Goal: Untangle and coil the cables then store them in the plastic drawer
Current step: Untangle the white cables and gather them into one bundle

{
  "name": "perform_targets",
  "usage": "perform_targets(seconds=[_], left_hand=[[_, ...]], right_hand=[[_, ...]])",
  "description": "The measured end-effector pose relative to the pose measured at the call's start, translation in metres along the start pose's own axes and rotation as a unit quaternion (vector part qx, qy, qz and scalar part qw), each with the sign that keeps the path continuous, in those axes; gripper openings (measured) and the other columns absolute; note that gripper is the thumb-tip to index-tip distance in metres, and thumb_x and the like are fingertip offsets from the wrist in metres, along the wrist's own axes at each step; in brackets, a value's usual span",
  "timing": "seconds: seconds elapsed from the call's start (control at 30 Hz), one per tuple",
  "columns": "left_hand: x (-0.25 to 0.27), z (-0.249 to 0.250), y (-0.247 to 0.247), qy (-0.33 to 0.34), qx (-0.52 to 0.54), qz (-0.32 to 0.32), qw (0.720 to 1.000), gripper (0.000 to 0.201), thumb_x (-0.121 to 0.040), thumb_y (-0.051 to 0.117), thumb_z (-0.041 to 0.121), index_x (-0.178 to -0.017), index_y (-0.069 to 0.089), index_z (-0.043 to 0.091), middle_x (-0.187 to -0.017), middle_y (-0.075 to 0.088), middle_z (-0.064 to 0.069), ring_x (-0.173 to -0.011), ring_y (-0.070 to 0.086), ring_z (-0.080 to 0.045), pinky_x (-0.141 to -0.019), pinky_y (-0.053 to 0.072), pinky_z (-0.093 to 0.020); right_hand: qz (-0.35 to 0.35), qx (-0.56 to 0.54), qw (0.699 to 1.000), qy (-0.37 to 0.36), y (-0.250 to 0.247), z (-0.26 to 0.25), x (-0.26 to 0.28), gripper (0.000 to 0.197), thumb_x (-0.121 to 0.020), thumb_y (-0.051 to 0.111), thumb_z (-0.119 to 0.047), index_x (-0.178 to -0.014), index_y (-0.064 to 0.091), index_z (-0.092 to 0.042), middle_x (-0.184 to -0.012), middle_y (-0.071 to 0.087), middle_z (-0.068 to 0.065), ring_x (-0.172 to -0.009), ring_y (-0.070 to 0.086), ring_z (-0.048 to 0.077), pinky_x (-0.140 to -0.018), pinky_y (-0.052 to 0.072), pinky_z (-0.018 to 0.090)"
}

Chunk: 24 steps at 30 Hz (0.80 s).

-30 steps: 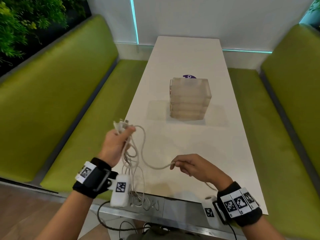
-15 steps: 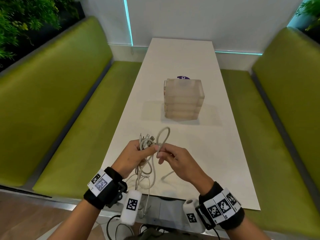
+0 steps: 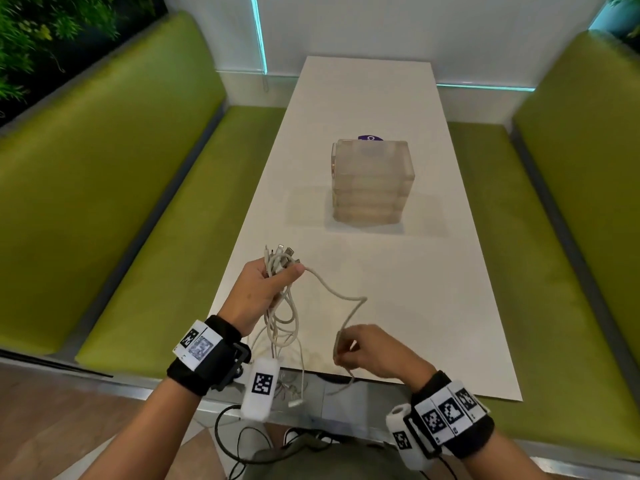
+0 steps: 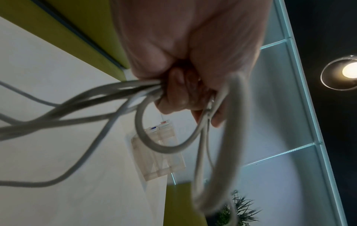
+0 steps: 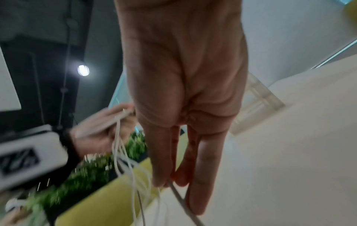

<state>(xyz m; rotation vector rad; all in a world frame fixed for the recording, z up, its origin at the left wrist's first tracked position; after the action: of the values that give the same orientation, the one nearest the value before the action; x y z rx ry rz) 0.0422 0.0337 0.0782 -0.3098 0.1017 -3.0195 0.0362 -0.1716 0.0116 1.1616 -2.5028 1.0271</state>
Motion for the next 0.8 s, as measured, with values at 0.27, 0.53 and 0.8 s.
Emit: perform_targets(seconds=[0.27, 0.53, 0.8], left_hand=[[-0.007, 0.003, -0.008, -0.008, 0.095, 0.043, 0.995, 0.022, -0.086, 0.066, 0.019, -0.068, 0.054, 0.015, -0.047, 0.029, 0.008, -0.041, 0.020, -0.010, -0.041, 0.018, -0.024], [-0.004, 0.007, 0.009, 0.005, 0.095, -0.028, 0.995, 0.031, -0.084, 0.068, 0.016, -0.056, 0.058, 0.023, -0.051, 0.026, 0.007, -0.044, 0.018, -0.011, -0.039, 0.020, -0.022], [0.004, 0.016, 0.044, 0.022, -0.002, -0.101, 0.995, 0.023, -0.087, 0.067, 0.017, -0.067, 0.056, 0.014, -0.049, 0.034, 0.007, -0.042, 0.027, -0.011, -0.040, 0.025, -0.022]], right_hand=[[-0.200, 0.134, 0.957, 0.164, 0.054, 0.044, 0.016, 0.031, -0.083, 0.069, -0.024, -0.106, 0.064, -0.003, -0.108, 0.070, 0.013, -0.063, 0.063, 0.018, -0.067, 0.051, 0.031], [0.001, 0.177, 0.972, 0.154, -0.039, 0.022, 0.025, 0.033, -0.080, 0.069, -0.044, -0.096, 0.065, -0.016, -0.080, 0.062, -0.003, -0.070, 0.059, 0.015, -0.068, 0.047, 0.028], [0.101, -0.097, 0.986, -0.094, -0.030, -0.042, 0.006, 0.020, -0.084, 0.068, -0.024, -0.104, 0.066, -0.019, -0.101, 0.067, -0.011, -0.083, 0.062, 0.002, -0.076, 0.046, 0.017]])
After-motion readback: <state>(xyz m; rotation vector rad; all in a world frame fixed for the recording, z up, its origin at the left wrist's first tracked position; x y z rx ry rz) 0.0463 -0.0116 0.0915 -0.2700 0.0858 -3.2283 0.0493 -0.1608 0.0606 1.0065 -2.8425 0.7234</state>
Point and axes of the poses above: each hand's wrist, its own x-axis away from the middle knuckle, its own y-axis out of the palm, z = x × y, the point moved 2 cm from there along -x, towards the middle knuckle
